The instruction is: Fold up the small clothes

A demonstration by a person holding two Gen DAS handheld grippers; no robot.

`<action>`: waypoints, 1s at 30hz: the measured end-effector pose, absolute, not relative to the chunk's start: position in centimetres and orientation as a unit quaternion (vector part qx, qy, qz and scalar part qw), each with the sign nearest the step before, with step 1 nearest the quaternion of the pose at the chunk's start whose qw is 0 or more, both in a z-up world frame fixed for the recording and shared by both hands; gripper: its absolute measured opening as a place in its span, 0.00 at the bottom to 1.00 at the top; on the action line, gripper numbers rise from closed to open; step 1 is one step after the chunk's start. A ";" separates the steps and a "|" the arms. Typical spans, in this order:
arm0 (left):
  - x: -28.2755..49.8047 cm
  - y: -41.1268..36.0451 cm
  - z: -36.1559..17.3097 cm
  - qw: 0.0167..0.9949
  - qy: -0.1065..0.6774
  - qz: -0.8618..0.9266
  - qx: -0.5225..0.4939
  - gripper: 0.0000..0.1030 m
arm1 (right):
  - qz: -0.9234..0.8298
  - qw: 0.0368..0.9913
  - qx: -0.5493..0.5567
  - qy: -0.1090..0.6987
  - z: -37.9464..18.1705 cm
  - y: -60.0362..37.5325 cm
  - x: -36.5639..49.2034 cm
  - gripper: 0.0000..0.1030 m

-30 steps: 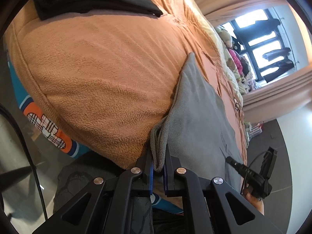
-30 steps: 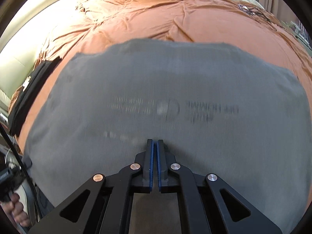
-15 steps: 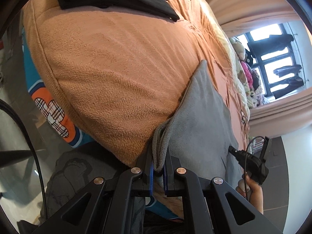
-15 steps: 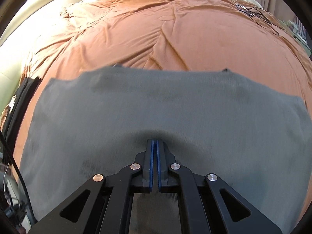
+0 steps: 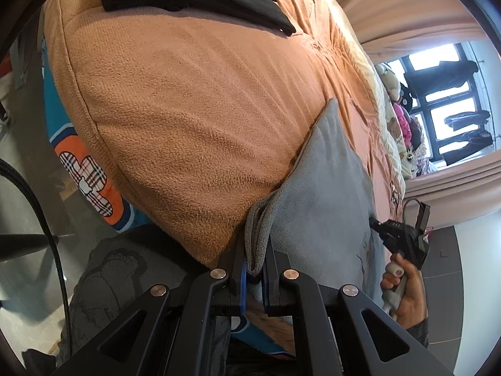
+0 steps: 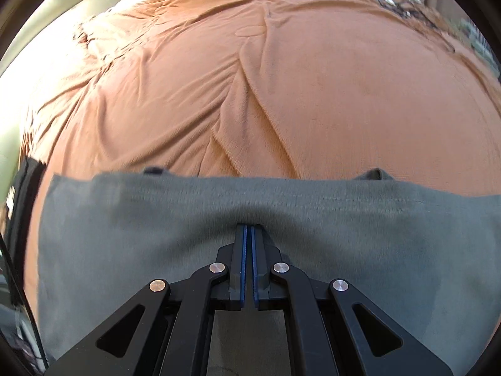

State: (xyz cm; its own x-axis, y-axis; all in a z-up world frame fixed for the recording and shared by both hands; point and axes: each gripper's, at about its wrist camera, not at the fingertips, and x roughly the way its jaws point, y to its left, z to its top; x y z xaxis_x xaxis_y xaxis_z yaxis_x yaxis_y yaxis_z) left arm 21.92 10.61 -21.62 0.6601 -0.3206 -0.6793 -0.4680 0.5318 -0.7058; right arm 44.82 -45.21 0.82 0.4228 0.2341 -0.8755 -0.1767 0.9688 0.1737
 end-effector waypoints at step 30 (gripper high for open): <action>23.2 9.4 -13.7 0.808 0.334 -0.089 -0.478 0.06 | 0.213 0.818 0.031 0.534 0.6 -49.3 26.1 0.00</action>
State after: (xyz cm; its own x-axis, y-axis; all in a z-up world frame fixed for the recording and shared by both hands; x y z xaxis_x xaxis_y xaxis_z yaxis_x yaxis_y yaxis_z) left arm 23.18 9.41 -13.67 0.7618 -0.4621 -0.4540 -0.1752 0.5277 -0.8311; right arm 26.11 -49.27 0.56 0.3391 0.3819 -0.8597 -0.3161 0.9070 0.2783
